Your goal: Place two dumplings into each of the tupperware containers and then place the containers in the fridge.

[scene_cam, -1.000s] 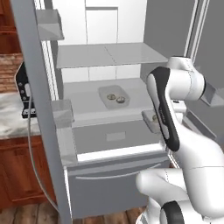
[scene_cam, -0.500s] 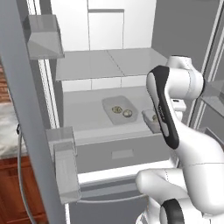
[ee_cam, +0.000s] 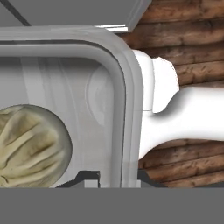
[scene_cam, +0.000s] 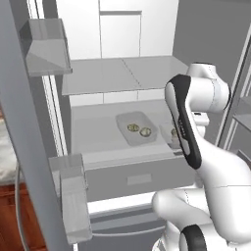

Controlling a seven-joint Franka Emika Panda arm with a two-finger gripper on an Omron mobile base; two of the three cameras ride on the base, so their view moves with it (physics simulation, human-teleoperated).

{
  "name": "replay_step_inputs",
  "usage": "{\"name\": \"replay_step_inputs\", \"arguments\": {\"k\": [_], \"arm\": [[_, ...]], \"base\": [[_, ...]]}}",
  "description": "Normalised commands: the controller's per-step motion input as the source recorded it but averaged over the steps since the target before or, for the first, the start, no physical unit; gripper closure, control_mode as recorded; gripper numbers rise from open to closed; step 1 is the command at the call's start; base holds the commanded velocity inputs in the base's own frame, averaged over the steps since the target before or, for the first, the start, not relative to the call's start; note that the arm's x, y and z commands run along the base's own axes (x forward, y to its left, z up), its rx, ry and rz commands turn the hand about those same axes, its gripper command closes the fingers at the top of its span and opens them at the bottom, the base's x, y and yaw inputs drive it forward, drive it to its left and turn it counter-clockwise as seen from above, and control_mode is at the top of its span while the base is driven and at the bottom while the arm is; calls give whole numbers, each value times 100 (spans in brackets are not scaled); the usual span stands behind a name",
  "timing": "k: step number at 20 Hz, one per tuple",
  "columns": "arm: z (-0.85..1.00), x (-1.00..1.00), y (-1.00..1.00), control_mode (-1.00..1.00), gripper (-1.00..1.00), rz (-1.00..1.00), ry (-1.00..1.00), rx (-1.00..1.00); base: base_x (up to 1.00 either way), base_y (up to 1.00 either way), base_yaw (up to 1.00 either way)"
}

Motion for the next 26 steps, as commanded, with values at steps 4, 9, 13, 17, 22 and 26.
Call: {"name": "replay_step_inputs", "arguments": {"k": [4,9,13,17,22,26], "arm": [[0,0,0,100,100,0,0,0],[0,0,0,100,100,0,0,0],[0,0,0,100,100,0,0,0],[0,0,0,100,100,0,0,0],[0,-3,0,-100,100,0,0,0],[0,-67,0,-100,100,0,-4,0]], "base": [[49,0,1],[35,0,0],[0,0,0],[0,0,0],[0,0,0],[0,0,0]]}}
